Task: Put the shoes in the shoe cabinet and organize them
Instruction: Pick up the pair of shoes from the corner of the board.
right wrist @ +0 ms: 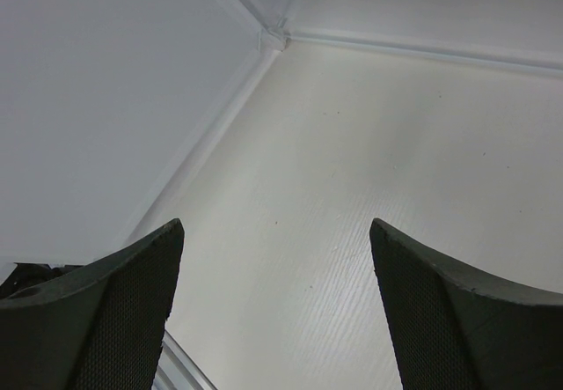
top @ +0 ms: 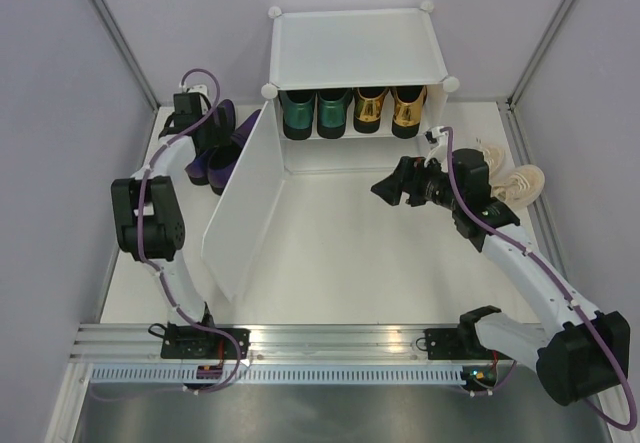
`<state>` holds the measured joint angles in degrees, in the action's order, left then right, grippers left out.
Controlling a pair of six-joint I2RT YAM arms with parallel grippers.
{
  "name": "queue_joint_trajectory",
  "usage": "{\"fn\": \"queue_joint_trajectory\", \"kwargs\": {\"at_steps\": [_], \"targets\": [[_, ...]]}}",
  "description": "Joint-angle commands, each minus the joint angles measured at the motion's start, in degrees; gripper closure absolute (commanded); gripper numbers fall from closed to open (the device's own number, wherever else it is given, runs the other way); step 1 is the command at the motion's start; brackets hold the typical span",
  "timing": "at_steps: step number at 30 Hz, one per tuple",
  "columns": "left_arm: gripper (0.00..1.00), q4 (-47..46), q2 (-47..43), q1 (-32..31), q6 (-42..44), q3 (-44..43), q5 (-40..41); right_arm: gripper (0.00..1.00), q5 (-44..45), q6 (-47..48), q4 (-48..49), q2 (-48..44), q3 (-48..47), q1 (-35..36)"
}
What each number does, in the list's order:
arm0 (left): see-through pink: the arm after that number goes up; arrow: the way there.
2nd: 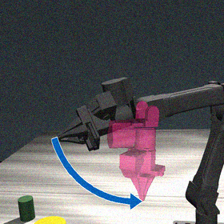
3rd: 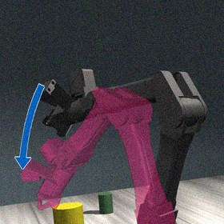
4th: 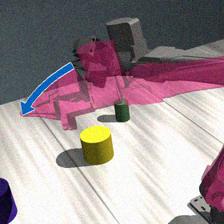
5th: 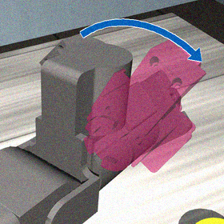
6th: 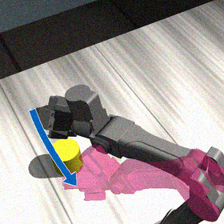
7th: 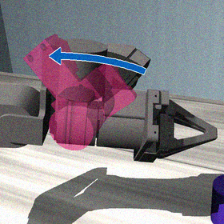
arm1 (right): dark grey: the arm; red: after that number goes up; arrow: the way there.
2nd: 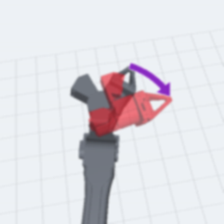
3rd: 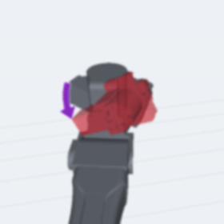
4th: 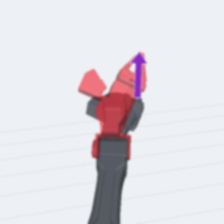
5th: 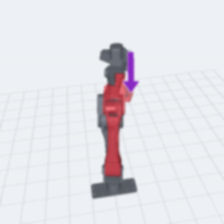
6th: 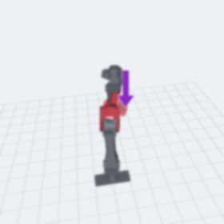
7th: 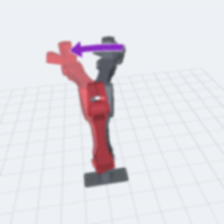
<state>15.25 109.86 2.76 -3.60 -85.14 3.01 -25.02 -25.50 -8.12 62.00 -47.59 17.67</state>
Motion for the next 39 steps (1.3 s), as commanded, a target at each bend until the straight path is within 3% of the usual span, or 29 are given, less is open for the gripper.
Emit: {"fn": "queue_joint_trajectory", "kwargs": {"at_steps": [1,9,16,20,28,31,33,39], "targets": [[0.07,-6.36,1.93,-0.04,3.07,-2.66,1.04,0.11,-0.65,0.62,2.58,0.58,0.31,0.35],[0.08,-9.97,6.85,1.10,2.10,-0.90,3.59,0.12,0.41,0.98,2.23,0.75,0.22,0.35],[0.20,-9.97,5.72,1.02,1.31,0.50,1.31,0.13,1.28,1.41,1.79,0.76,-0.04,0.35],[0.38,-9.62,3.08,1.02,2.18,1.65,-0.10,0.14,1.20,1.24,1.88,1.28,-0.04,0.35],[0.55,-4.09,5.80,1.02,0.79,2.79,-0.01,0.14,1.46,1.24,1.62,1.11,-0.31,0.43],[0.76,-2.16,5.98,1.02,-1.15,2.53,-0.46,0.15,1.55,1.33,1.27,1.20,-0.74,0.35],[0.96,-1.54,5.45,1.28,-1.85,2.61,-0.54,0.15,1.64,1.41,0.83,0.76,-0.75,0.35],[0.98,0.22,0.10,2.16,-3.35,4.54,2.26,0.15,1.72,1.41,0.12,0.14,-1.10,0.43]]}}
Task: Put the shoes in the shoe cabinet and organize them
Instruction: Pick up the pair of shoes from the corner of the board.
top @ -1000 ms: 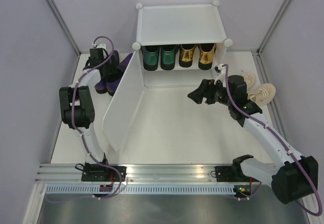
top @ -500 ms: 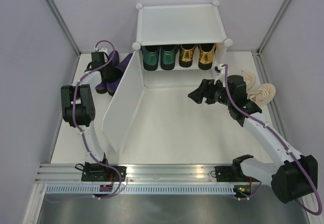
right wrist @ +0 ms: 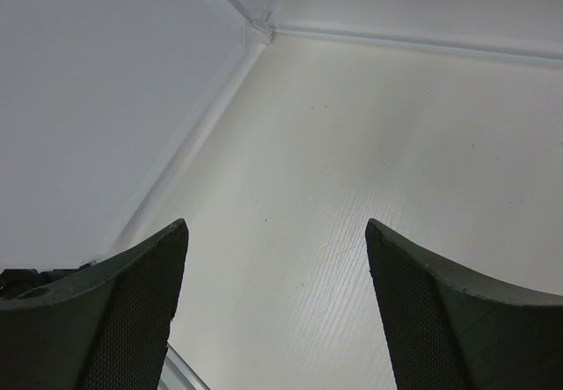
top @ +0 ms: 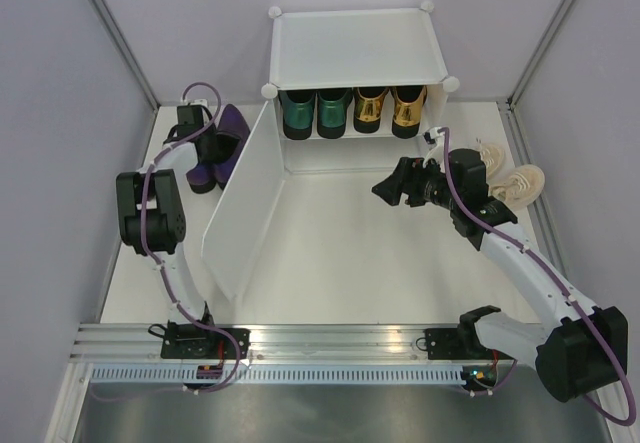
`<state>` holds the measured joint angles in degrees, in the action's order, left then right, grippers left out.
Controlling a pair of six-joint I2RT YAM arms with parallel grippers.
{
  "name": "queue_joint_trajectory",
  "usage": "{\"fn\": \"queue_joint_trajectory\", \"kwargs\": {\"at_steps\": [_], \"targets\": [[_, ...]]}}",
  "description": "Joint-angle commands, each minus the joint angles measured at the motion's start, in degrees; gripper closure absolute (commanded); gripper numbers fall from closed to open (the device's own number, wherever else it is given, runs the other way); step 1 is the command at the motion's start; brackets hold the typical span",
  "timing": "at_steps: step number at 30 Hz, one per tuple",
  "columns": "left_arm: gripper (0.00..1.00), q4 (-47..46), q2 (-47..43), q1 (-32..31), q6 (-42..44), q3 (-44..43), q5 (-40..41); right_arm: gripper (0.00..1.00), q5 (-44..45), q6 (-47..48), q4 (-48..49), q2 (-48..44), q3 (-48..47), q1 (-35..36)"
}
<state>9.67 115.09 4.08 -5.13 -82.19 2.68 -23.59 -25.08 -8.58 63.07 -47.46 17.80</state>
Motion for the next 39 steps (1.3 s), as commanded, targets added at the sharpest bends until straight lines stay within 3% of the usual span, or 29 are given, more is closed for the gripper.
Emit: {"fn": "queue_joint_trajectory", "kwargs": {"at_steps": [1,15,22,39], "targets": [[0.98,6.32,-6.09,1.02,-1.90,1.77,3.90,0.15,0.22,1.00,0.32,-1.02,-1.40,0.30],[0.98,9.49,-21.04,5.77,-4.45,4.93,2.69,0.16,0.92,1.35,-0.65,-2.95,-1.75,1.18],[0.98,9.93,-27.27,5.94,-10.95,4.41,-0.13,0.16,0.92,1.61,-0.82,-3.57,-1.49,1.53],[0.98,18.79,-45.29,5.86,-22.81,-15.71,3.66,0.16,2.59,2.84,-2.23,-7.78,-0.97,3.55]]}}
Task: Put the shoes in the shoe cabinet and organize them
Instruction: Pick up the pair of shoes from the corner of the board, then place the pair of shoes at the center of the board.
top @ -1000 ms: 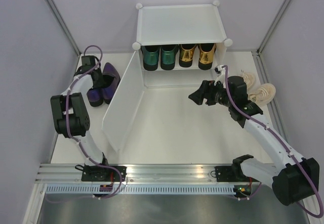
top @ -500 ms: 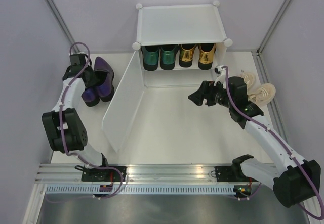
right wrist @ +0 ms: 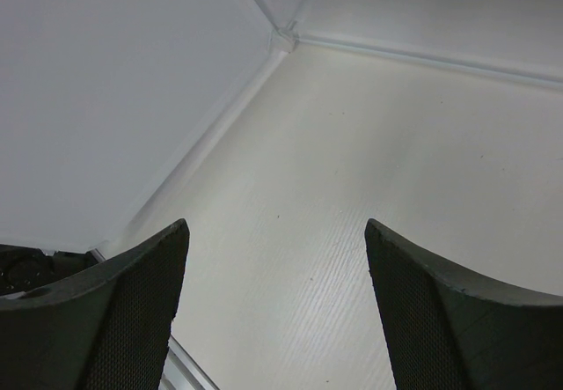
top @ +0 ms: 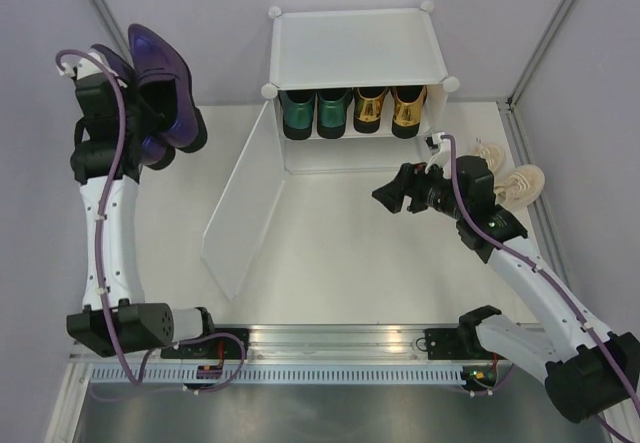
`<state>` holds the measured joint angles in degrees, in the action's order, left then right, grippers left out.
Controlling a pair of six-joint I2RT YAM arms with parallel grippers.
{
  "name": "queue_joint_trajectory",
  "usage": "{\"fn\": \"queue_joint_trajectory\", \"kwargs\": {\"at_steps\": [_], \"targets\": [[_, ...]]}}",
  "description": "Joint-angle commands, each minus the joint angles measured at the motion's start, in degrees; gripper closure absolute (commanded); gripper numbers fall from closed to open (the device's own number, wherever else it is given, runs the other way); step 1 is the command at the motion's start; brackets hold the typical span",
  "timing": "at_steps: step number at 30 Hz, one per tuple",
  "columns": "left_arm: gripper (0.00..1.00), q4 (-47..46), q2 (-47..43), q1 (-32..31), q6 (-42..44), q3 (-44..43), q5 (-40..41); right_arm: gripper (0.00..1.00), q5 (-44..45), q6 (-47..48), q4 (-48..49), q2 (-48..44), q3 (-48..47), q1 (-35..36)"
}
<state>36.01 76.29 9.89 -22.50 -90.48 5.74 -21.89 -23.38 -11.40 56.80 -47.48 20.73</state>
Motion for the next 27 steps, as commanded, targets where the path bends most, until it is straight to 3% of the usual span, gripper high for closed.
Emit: {"fn": "queue_joint_trajectory", "kwargs": {"at_steps": [1,5,9,16,17,21,23,26,27], "targets": [[0.98,-7.18,-7.12,0.13,-5.88,-8.39,-0.02,0.15,0.88,1.31,0.50,-1.69,-0.94,0.71],[0.98,-6.92,-10.10,-0.05,-8.96,-13.57,-5.46,0.15,1.23,1.58,-0.20,-2.39,-2.08,1.24],[0.98,-6.92,-12.04,0.04,-13.96,-18.06,-16.16,0.15,3.25,1.14,-1.52,-4.14,-3.14,1.33],[0.98,-7.45,-12.48,-3.02,-20.48,-21.59,-30.35,0.13,19.15,-1.41,-6.00,-11.61,-5.69,1.33],[0.98,-7.62,-12.83,-5.12,-20.48,-20.71,-29.56,0.13,21.08,-1.32,-6.61,-12.23,-6.47,1.33],[0.98,-7.53,-10.74,-28.71,-13.12,-21.67,-16.68,0.12,24.25,-1.15,-10.82,-14.78,-9.02,1.33],[0.98,-6.83,-9.24,-34.73,-10.82,-22.11,-12.18,0.11,25.57,-0.97,-13.11,-15.40,-10.16,1.42],[0.98,-6.65,-9.05,-47.47,-8.53,-18.62,-3.84,0.11,32.67,0.26,-17.33,-16.98,-12.97,1.33],[0.98,-6.74,-9.14,-54.21,-6.87,-17.46,1.59,0.11,40.27,0.26,-20.47,-17.50,-13.77,1.33]]}}
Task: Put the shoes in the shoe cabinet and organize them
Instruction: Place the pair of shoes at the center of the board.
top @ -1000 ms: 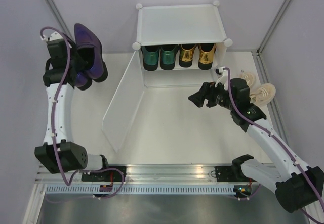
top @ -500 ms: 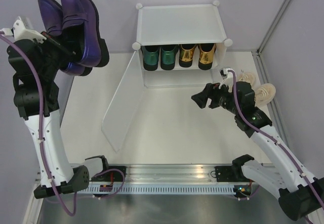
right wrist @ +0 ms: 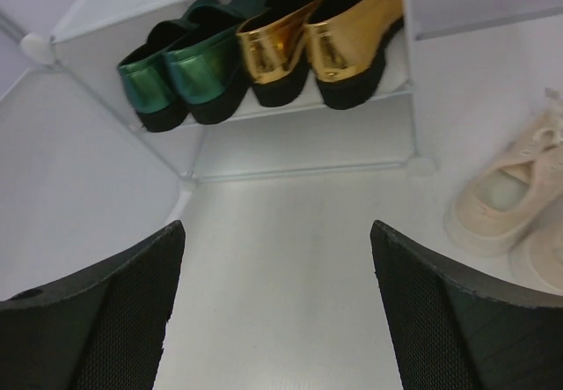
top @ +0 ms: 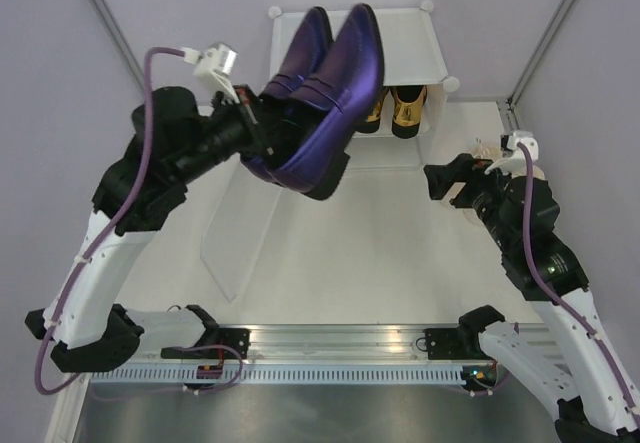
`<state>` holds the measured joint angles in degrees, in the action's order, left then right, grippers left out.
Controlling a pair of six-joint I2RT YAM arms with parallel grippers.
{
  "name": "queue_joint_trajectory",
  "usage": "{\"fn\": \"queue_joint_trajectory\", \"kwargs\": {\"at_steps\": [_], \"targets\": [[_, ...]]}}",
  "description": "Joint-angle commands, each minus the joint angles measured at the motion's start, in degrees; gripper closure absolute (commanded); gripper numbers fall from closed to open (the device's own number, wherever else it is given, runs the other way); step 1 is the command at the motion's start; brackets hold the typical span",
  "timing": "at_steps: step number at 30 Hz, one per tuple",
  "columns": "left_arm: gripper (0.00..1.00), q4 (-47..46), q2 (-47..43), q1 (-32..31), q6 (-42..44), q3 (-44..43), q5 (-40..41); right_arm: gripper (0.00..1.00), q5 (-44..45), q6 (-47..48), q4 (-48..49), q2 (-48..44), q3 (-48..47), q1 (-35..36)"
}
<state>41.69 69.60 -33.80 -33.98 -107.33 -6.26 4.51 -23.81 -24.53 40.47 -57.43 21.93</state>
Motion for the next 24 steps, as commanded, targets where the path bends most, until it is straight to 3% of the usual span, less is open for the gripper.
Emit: {"fn": "queue_joint_trajectory", "kwargs": {"at_steps": [1,6,9,15,19,24], "targets": [[0.98,-12.51,-2.37,-13.63,5.32,0.44,15.99,0.11,17.42,0.35,-8.76,-2.49,-4.61,0.13],[0.98,-13.04,-0.09,-35.31,8.31,8.79,33.75,0.10,30.54,-2.46,-14.83,-6.18,-8.40,0.21],[0.98,-13.13,2.73,-40.71,4.46,16.08,38.51,0.10,36.16,-3.96,-16.95,-7.42,-8.93,0.13],[0.98,-16.29,4.13,-41.43,-13.11,35.93,40.71,0.09,39.08,-2.91,-17.57,-8.39,-8.75,0.13],[0.98,-17.70,9.92,-41.87,-21.73,38.34,43.43,0.09,36.27,-3.26,-15.38,-7.60,-5.78,0.13],[0.98,-17.61,19.33,-42.40,-26.22,36.05,46.42,0.08,30.21,-2.82,-12.91,-6.54,-2.17,0.21]]}}
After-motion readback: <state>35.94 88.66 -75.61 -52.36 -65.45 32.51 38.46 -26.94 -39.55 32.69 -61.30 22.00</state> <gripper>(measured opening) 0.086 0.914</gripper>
